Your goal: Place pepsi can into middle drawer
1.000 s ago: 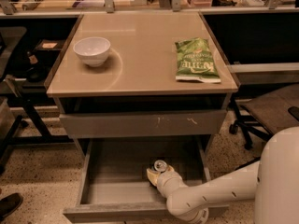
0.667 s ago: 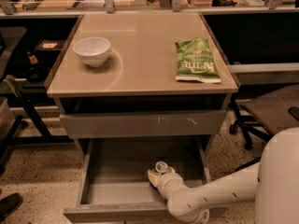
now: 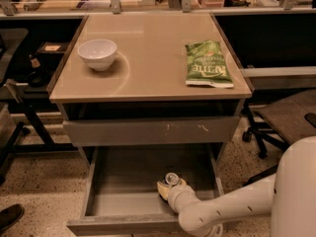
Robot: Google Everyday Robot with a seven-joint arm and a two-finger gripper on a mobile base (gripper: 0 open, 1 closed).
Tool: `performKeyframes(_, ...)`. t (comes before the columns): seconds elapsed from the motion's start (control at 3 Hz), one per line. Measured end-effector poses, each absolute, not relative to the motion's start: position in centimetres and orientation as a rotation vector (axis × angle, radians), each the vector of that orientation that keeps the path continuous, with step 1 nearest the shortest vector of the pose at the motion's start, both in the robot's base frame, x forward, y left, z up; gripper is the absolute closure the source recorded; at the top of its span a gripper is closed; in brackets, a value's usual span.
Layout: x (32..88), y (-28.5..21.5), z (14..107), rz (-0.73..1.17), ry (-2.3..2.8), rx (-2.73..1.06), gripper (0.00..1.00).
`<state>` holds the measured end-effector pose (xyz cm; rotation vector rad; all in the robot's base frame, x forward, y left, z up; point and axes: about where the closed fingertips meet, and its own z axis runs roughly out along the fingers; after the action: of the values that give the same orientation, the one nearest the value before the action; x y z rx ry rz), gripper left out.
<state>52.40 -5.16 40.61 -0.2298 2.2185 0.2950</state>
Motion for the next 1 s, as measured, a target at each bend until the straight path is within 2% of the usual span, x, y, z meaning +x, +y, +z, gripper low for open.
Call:
performKeyframes(0.33, 52.41, -5.16, 40.61, 0.295, 2.219, -0.230, 0.85)
performKeyframes(1.0, 52.41, -5.16, 40.61, 0.295, 2.219, -0.230, 0.38)
